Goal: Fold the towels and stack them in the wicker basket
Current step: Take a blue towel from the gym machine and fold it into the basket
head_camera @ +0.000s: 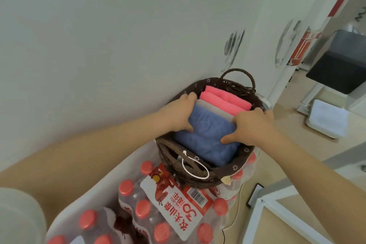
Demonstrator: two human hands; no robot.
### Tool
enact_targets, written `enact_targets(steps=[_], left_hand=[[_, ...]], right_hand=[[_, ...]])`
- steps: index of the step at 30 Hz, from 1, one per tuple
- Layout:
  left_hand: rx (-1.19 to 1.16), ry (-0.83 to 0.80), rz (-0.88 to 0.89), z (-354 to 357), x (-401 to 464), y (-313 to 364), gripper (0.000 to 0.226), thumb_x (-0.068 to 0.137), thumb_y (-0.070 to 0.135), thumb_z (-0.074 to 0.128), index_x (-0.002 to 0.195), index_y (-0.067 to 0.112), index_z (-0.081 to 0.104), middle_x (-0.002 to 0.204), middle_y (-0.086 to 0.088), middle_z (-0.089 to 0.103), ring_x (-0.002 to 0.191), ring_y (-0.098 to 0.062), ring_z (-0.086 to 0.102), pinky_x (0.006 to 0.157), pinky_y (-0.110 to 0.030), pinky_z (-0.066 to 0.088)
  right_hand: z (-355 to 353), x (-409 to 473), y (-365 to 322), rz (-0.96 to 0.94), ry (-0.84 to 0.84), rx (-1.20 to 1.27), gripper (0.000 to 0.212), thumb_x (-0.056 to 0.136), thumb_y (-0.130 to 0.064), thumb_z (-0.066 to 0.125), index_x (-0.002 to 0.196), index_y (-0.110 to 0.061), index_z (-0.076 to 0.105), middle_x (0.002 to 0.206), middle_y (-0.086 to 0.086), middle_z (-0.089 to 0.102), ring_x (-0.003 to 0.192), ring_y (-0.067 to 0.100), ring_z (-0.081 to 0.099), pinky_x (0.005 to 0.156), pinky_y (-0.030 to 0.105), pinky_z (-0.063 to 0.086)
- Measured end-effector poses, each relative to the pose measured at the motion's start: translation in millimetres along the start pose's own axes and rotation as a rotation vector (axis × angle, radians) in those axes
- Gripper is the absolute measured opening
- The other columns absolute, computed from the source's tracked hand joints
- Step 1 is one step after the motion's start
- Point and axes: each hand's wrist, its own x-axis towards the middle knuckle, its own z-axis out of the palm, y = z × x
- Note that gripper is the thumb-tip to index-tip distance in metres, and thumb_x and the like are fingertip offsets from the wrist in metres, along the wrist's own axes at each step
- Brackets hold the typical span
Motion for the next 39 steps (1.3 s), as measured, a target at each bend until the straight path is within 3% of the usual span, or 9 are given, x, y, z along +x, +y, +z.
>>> enact_targets(steps=[3, 5, 7, 9, 20, 26, 30, 35, 39], left_hand=[[0.412, 0.293, 0.348, -2.8, -7.3, -0.6, 0.057, 0.055, 0.030, 0.080, 0.101, 0.009, 0.053, 0.104, -0.013, 0.055, 0.094, -0.032, 0.055, 0.073, -0.036, 0.043], [0.465, 0.096, 0.520, -6.4, -10.0, 1.6, 0.033, 0.073, 0.029, 0.069, 0.094, 0.009, 0.055, 0.104, -0.012, 0.058, 0.097, -0.032, 0.056, 0.070, -0.034, 0.039], [0.435, -0.213, 0.505, -1.4, -5.7, 1.8, 0.022, 0.084, 0.027, 0.058, 0.098, 0.010, 0.056, 0.108, -0.009, 0.059, 0.101, -0.027, 0.055, 0.068, -0.030, 0.032], [0.361, -0.344, 0.484, 1.9, -4.0, 0.7, 0.025, 0.085, 0.026, 0.057, 0.104, 0.010, 0.056, 0.108, -0.007, 0.060, 0.100, -0.025, 0.055, 0.069, -0.028, 0.032], [0.385, -0.553, 0.344, 5.0, -14.3, -12.8, 0.046, 0.094, 0.019, 0.043, 0.139, 0.025, 0.039, 0.140, 0.001, 0.045, 0.126, -0.021, 0.043, 0.100, -0.031, 0.035], [0.122, -0.069, 0.277, -19.0, -49.2, -27.0, 0.035, 0.096, 0.013, 0.039, 0.128, 0.017, 0.054, 0.130, -0.004, 0.057, 0.117, -0.022, 0.051, 0.097, -0.025, 0.034], [-0.144, 0.255, 0.218, -19.5, -118.5, -43.4, 0.034, 0.091, 0.022, 0.041, 0.111, 0.006, 0.065, 0.111, -0.013, 0.064, 0.104, -0.027, 0.058, 0.090, -0.020, 0.034], [-0.292, 0.447, -0.107, 23.1, -247.4, -50.1, 0.046, 0.079, 0.034, 0.037, 0.093, 0.003, 0.067, 0.095, -0.013, 0.065, 0.088, -0.014, 0.051, 0.084, -0.019, 0.036], [-0.287, 0.425, -0.528, 73.7, -364.7, -36.0, 0.074, 0.071, 0.050, 0.024, 0.125, 0.008, 0.052, 0.121, -0.010, 0.058, 0.117, -0.026, 0.048, 0.097, -0.025, 0.031]], right_hand=[[2.1, -10.8, -15.0, -0.121, 0.287, -0.109, 0.057, 0.067, -0.051, 0.073, 0.102, -0.014, 0.048, 0.108, 0.007, 0.055, 0.106, 0.029, 0.048, 0.085, 0.038, 0.038], [3.2, -12.6, -26.7, -0.422, 0.427, -0.168, 0.048, 0.068, -0.031, 0.077, 0.102, -0.010, 0.050, 0.104, 0.009, 0.057, 0.096, 0.028, 0.056, 0.069, 0.035, 0.042], [7.1, -16.3, -36.2, -0.653, 0.229, -0.146, 0.026, 0.088, -0.021, 0.056, 0.111, -0.010, 0.051, 0.112, 0.009, 0.057, 0.102, 0.027, 0.056, 0.068, 0.034, 0.039], [11.9, -18.5, -40.9, -0.621, 0.034, -0.084, 0.029, 0.097, -0.026, 0.039, 0.118, -0.011, 0.053, 0.115, 0.009, 0.060, 0.106, 0.026, 0.055, 0.073, 0.034, 0.038], [29.7, -6.7, -40.9, -0.565, -0.307, -0.157, 0.035, 0.098, -0.024, 0.036, 0.120, -0.007, 0.058, 0.121, 0.013, 0.059, 0.111, 0.029, 0.054, 0.088, 0.034, 0.039], [2.7, -33.4, -38.3, -0.558, 0.151, 0.215, 0.025, 0.096, -0.014, 0.036, 0.084, -0.011, 0.058, 0.075, 0.003, 0.056, 0.077, 0.023, 0.046, 0.066, 0.033, 0.030], [-21.3, -77.0, -75.8, -0.645, 0.410, 0.553, 0.024, 0.095, -0.021, 0.041, 0.081, -0.012, 0.059, 0.069, 0.001, 0.060, 0.067, 0.022, 0.054, 0.063, 0.042, 0.046], [-25.8, -136.3, -165.8, -0.980, 0.267, 0.556, 0.021, 0.094, -0.029, 0.044, 0.095, -0.018, 0.063, 0.064, -0.008, 0.051, 0.057, 0.010, 0.045, 0.059, 0.031, 0.041], [15.3, -163.1, -247.6, -1.087, 0.056, 0.422, 0.024, 0.093, -0.026, 0.045, 0.097, -0.014, 0.066, 0.082, 0.003, 0.064, 0.076, 0.021, 0.056, 0.068, 0.031, 0.044]])
